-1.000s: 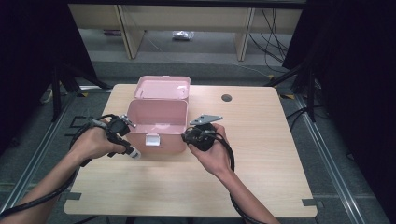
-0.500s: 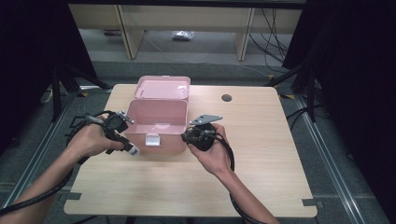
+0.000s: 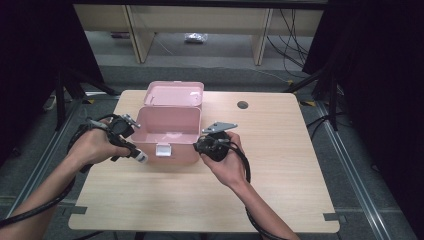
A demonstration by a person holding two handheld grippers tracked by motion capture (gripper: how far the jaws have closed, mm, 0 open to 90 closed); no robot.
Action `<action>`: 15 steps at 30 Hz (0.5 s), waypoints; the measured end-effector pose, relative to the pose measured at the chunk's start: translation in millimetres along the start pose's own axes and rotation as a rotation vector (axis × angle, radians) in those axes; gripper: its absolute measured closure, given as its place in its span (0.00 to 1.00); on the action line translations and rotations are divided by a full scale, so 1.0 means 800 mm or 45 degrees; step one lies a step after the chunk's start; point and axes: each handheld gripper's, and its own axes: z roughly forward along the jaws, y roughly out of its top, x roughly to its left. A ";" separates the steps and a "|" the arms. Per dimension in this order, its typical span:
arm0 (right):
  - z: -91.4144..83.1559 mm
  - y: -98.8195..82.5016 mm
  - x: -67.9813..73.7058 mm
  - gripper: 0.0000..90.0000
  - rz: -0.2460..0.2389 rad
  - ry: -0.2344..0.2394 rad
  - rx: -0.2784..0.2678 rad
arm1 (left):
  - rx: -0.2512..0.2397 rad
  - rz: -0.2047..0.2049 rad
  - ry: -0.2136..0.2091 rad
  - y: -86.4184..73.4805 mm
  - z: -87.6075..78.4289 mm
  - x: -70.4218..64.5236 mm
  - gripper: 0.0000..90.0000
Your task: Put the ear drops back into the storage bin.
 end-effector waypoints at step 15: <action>0.000 0.000 0.000 0.83 -0.007 -0.021 0.001 | -0.032 -0.016 0.028 0.004 -0.016 0.003 0.80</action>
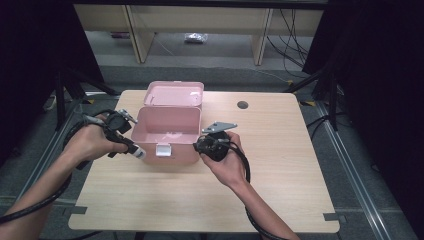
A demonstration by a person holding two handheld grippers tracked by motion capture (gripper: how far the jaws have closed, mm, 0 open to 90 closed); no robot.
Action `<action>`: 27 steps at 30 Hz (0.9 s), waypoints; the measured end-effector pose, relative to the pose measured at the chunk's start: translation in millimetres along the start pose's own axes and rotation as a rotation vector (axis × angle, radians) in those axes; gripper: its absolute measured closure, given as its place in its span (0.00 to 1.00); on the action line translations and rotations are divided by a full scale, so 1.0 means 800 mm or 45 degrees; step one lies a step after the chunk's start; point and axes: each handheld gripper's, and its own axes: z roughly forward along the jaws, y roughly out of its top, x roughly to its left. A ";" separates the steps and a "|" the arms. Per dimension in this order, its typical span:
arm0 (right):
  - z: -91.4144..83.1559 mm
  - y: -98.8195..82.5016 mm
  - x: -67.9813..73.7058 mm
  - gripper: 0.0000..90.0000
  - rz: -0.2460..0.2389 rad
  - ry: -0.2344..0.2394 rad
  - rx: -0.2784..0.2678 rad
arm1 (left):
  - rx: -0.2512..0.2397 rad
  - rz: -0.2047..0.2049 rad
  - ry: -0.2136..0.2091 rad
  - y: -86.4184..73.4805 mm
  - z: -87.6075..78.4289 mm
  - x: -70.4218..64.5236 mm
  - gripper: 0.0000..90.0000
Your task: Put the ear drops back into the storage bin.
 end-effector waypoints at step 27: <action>0.001 0.000 0.002 0.83 0.029 0.012 0.004 | -0.035 -0.008 0.021 0.009 -0.017 0.003 0.80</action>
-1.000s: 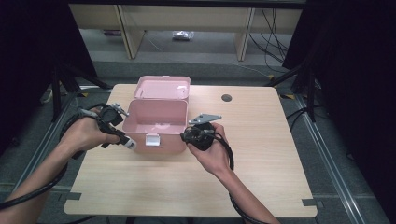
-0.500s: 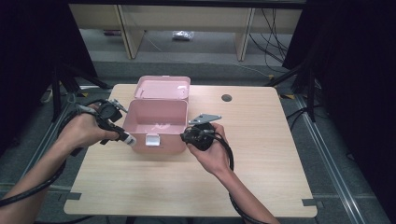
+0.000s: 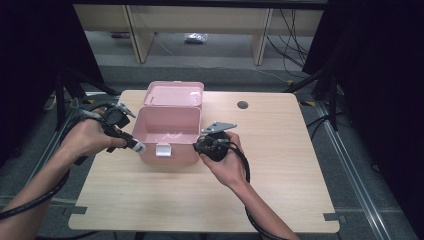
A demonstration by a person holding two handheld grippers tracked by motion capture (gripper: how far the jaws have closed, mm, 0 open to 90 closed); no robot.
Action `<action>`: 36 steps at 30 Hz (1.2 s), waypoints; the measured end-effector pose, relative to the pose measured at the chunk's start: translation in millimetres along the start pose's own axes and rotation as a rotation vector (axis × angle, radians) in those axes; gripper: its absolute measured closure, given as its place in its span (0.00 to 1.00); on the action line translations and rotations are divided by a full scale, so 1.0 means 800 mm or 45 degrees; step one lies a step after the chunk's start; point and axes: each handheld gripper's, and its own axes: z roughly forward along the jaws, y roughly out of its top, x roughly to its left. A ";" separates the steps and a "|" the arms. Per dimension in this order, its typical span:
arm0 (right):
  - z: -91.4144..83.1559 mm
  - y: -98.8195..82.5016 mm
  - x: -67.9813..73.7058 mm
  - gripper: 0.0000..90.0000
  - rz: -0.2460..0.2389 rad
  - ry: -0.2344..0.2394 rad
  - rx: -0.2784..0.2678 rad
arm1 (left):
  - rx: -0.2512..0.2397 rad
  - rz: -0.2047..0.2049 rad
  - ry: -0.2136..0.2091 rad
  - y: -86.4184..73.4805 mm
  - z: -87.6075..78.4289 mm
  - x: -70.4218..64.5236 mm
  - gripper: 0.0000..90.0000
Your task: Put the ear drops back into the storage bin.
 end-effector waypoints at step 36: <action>-0.002 0.000 0.000 0.83 0.007 -0.001 0.005 | -0.025 -0.046 0.049 0.019 -0.009 0.023 0.80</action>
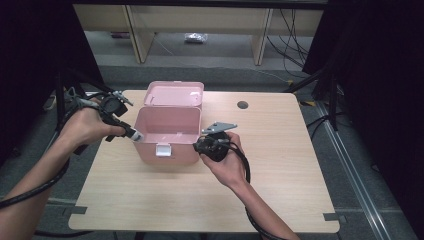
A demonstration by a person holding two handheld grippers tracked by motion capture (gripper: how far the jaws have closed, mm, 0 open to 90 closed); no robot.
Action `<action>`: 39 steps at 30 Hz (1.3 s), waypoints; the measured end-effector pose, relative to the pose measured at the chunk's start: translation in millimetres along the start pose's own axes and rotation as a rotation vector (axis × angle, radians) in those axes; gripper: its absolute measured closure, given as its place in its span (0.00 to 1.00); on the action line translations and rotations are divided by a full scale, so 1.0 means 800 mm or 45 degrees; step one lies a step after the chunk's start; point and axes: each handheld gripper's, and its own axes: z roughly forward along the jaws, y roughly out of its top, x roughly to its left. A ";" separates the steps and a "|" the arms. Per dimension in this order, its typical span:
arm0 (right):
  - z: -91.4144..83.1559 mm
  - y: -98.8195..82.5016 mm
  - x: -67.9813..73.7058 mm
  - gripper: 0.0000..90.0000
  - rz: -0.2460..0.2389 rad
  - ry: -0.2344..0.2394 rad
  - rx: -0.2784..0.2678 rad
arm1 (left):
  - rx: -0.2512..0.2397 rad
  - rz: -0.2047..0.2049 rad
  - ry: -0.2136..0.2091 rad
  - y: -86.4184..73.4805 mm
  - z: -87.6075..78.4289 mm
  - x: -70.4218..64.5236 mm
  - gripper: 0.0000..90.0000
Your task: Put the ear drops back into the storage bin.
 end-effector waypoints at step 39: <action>0.003 -0.002 0.001 0.83 -0.006 -0.003 -0.020 | 0.060 -0.007 0.027 0.019 0.027 0.017 0.80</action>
